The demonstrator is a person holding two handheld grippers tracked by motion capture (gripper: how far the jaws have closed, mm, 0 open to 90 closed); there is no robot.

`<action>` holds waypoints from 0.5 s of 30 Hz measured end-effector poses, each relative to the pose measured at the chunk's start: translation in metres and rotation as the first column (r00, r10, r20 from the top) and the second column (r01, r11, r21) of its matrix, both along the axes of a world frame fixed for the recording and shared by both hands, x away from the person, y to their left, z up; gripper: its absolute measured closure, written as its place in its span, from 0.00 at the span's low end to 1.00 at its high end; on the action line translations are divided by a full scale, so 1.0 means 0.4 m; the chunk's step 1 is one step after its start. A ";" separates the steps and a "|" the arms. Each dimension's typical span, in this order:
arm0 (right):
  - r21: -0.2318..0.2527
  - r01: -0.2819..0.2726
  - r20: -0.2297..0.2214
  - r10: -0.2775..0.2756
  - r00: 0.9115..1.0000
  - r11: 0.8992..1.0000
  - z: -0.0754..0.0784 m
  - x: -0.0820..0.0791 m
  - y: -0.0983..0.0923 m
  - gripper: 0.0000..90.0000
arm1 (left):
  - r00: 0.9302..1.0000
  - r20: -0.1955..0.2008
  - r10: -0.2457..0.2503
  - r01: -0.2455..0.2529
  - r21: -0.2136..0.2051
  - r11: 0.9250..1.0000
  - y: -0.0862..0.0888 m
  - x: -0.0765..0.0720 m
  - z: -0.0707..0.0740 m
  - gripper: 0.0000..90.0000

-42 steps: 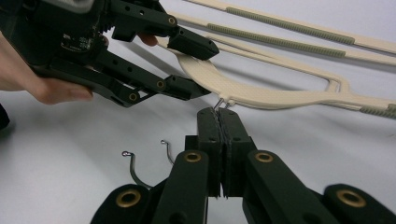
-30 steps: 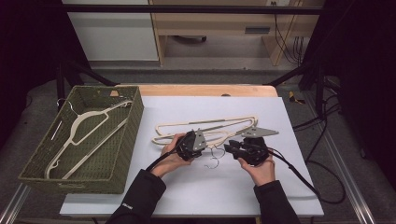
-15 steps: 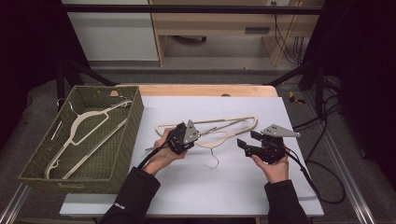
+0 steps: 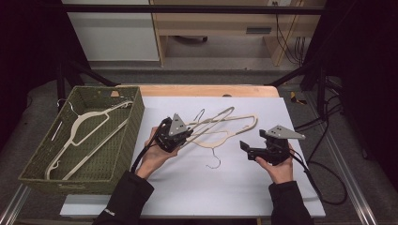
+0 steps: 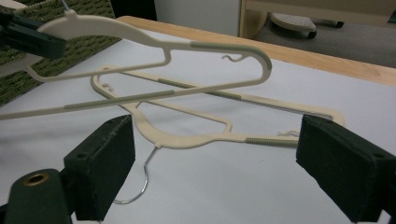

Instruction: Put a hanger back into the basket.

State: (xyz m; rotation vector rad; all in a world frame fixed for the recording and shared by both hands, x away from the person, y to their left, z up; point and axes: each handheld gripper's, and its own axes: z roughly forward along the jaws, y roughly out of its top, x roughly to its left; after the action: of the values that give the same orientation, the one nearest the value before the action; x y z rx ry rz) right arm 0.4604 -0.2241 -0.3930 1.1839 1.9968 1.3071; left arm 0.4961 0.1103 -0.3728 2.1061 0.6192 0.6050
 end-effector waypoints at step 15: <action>0.028 0.013 0.043 -0.014 0.999 1.000 0.017 -0.019 -0.041 0.08 | 1.000 -0.016 -0.023 0.021 -0.112 0.994 0.090 -0.101 0.145 0.95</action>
State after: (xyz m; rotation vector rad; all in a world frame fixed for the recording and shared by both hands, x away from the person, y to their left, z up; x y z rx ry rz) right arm 0.4527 -0.2404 -0.3863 1.1696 1.9427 1.3461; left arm 0.4555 0.1464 -0.3149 2.0132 0.6247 0.5282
